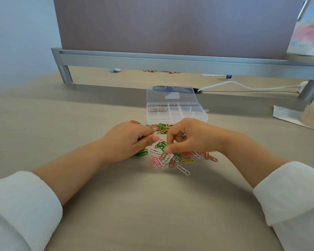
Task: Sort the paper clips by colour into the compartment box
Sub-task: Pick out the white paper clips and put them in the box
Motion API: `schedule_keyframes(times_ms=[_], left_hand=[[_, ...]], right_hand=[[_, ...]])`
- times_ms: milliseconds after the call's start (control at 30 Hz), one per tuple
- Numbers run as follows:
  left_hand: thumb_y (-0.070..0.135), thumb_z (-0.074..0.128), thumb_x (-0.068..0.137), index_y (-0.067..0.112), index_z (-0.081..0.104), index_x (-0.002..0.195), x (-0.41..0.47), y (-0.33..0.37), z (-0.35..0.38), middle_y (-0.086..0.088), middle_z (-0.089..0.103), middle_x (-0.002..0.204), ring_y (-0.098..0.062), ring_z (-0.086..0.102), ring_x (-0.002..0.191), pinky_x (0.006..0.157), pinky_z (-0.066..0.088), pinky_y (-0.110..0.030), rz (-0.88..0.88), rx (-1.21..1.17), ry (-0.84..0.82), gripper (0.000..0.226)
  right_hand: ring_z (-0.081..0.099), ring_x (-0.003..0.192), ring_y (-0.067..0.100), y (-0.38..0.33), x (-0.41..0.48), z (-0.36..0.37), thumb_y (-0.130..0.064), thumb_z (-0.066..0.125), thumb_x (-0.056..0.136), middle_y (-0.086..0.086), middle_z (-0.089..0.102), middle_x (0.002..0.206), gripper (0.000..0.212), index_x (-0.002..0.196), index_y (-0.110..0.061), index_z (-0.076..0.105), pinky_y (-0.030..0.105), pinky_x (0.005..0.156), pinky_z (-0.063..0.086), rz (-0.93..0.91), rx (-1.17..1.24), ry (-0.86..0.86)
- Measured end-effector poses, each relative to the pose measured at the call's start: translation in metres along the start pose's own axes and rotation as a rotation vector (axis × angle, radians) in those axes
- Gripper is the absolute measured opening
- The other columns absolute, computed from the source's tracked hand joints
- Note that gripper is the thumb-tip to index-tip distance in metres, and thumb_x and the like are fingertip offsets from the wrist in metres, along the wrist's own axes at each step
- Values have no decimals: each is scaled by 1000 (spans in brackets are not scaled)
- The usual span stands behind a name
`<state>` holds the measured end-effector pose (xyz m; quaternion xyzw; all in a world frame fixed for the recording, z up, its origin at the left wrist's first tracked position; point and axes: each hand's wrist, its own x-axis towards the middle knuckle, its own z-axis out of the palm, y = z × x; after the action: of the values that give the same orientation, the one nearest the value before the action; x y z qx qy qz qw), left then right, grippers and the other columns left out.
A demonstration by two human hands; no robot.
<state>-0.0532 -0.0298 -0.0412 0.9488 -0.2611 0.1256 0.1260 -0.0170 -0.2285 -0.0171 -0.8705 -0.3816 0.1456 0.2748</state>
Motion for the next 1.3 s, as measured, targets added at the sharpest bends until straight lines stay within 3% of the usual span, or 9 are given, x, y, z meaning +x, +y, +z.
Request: schedule_keyframes(times_ms=[67, 133, 267, 400, 667, 833, 933, 1067, 1300], left_hand=[[63, 28, 76, 33, 45, 58, -1, -1, 0, 12, 36, 48, 4, 45, 56, 52, 30, -10, -5, -26, 26, 39], [61, 39, 71, 30, 66, 73, -1, -2, 0, 19, 43, 51, 13, 47, 63, 57, 32, -4, -1, -61, 14, 41], [46, 60, 72, 30, 74, 86, -2, 1, 1, 13, 57, 61, 2, 45, 70, 52, 29, -5, 30, -36, -30, 25], [34, 66, 81, 28, 71, 92, 0, 3, 0, 15, 46, 57, -2, 42, 54, 54, 29, -7, -32, 17, -99, 13], [31, 57, 88, 24, 61, 96, 4, 0, -1, 20, 41, 64, 6, 40, 59, 54, 30, -5, -125, 35, -272, 11], [33, 50, 92, 23, 52, 97, 2, 4, -2, 14, 47, 74, -8, 41, 68, 59, 24, -23, -134, 86, -332, 11], [32, 41, 96, 20, 46, 101, -1, 9, -1, 3, 56, 90, -16, 43, 77, 62, 24, -25, -111, 186, -288, 14], [31, 32, 98, 21, 32, 88, -2, 12, -4, 11, 44, 69, -17, 44, 65, 60, 23, -28, -117, 81, -121, 14], [18, 33, 98, 14, 33, 92, -2, 13, -2, 10, 43, 66, -5, 43, 59, 59, 36, -11, -125, -124, -81, 7]], right_hand=[[35, 45, 6, -1, -2, -1, -28, 76, 75, -10, 35, 41, 6, 77, -26, 71, 16, 49, 27, -21, -52, -70], [36, 45, 6, 0, 0, 0, -28, 78, 72, -9, 35, 40, 12, 83, -25, 74, 15, 47, 26, -9, -92, -85], [39, 47, 4, 1, 3, 2, -32, 78, 71, -12, 38, 39, 13, 82, -25, 74, 16, 49, 28, 6, -137, -53], [42, 48, 1, 2, 2, 0, -30, 76, 74, -11, 40, 42, 12, 82, -22, 72, 14, 52, 33, 26, -160, -66], [46, 50, -6, 4, 1, -5, -29, 74, 76, -24, 46, 42, 12, 86, -26, 70, 12, 52, 33, 72, -208, -100], [48, 46, -7, 4, 1, -4, -32, 71, 79, -22, 48, 40, 10, 79, -26, 63, 14, 54, 40, 135, -232, -151], [49, 46, -5, 2, 1, -3, -33, 67, 82, -21, 52, 44, 13, 74, -27, 58, 15, 54, 41, 156, -248, -164], [47, 69, 6, 1, -1, -4, -29, 55, 90, -14, 49, 71, 15, 76, -27, 50, 21, 63, 38, 155, -258, -123], [40, 50, 4, 2, -1, -3, -17, 45, 94, -9, 45, 58, 8, 97, -23, 49, 21, 55, 34, 194, -53, -66]])
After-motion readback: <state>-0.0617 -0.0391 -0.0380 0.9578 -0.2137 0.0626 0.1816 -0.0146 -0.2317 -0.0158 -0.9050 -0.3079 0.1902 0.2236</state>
